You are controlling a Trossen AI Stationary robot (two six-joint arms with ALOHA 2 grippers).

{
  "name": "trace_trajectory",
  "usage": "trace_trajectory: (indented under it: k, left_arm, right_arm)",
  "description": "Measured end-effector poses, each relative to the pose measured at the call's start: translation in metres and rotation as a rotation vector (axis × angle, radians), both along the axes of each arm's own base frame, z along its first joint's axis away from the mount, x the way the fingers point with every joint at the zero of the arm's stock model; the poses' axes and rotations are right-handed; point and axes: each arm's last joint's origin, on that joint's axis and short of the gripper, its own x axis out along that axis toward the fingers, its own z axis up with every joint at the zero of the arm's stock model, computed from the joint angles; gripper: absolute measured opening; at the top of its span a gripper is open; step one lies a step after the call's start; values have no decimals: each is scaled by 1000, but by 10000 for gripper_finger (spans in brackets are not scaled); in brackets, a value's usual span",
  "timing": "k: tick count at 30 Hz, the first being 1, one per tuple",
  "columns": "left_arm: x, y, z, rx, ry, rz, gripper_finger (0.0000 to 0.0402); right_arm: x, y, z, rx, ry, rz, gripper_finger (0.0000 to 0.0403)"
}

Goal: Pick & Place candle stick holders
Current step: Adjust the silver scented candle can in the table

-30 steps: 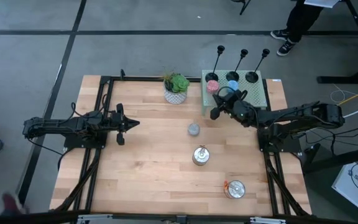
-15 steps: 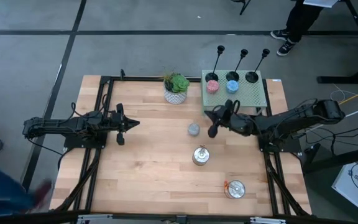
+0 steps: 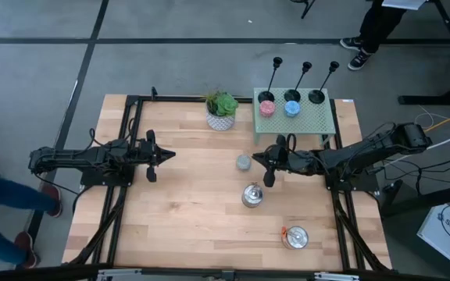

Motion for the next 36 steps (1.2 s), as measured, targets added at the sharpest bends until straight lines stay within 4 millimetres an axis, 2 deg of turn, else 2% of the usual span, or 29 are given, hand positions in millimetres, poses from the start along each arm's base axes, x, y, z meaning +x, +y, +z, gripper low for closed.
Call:
trace_trajectory:
  k: [5,14,19,26,29,36]
  left_arm:
    - [0,0,0,0,0,0,11]
    - [0,0,0,0,0,0,12]
    - [0,0,0,0,-1,-1,11]
    - [0,0,0,0,0,-1,9]
    - [0,0,0,0,0,0,12]
    - [0,0,0,0,0,0,9]
  right_arm:
    - [6,2,-14,16,39,-7,109]
    - [13,1,-35,-42,139,19,255]
    - [13,-3,-39,-88,190,38,307]
    - [12,-7,-43,-84,232,29,320]
    - [12,-5,-43,-60,233,77,320]
    - [9,-5,-48,-7,289,87,304]
